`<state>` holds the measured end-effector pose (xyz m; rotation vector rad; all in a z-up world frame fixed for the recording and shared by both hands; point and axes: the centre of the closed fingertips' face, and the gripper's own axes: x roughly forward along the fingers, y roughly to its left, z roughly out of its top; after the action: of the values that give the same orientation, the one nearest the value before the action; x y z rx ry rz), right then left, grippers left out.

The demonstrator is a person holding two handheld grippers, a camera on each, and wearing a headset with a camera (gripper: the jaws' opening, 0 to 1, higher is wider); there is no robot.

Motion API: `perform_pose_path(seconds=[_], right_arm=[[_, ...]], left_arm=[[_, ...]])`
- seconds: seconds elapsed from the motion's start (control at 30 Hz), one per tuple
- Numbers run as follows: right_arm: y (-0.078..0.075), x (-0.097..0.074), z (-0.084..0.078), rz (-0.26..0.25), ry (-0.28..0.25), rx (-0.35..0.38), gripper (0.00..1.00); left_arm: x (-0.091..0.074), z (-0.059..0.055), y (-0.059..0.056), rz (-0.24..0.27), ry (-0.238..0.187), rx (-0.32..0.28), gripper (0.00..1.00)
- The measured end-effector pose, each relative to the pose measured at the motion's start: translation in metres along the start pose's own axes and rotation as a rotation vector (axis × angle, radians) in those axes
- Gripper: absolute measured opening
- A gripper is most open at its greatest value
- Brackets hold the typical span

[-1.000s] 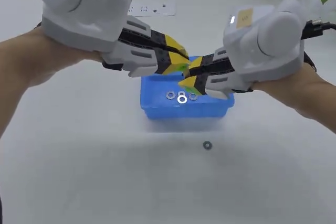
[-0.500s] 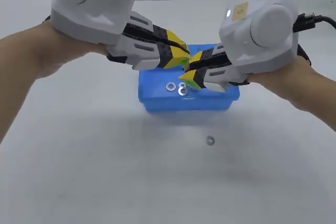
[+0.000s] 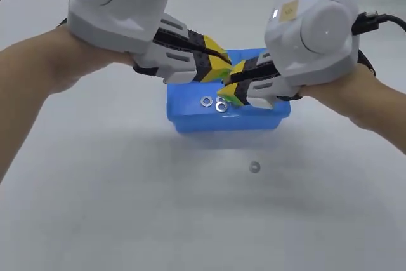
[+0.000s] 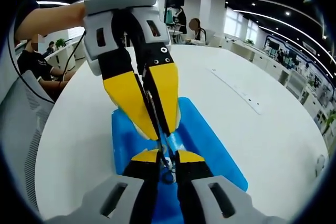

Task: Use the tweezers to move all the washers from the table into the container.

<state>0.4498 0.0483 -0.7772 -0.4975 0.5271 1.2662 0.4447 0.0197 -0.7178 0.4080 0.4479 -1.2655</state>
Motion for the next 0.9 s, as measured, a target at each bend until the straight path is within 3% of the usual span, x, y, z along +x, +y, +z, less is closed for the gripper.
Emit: perform_pose_path(seconds=[0.27, 0.53, 0.9], right_arm=[[0.003, -0.006, 0.002, 0.004, -0.003, 0.0, 0.13], [0.007, -0.019, 0.012, -0.003, -0.023, -0.019, 0.13], [0.026, -0.038, 0.025, 0.008, -0.034, -0.092, 0.12]], left_arm=[[-0.002, 0.003, -0.002, -0.005, 0.001, 0.013, 0.07], [-0.011, 0.017, -0.011, -0.005, -0.006, 0.046, 0.07], [-0.022, 0.034, -0.038, 0.011, -0.012, 0.116, 0.07]])
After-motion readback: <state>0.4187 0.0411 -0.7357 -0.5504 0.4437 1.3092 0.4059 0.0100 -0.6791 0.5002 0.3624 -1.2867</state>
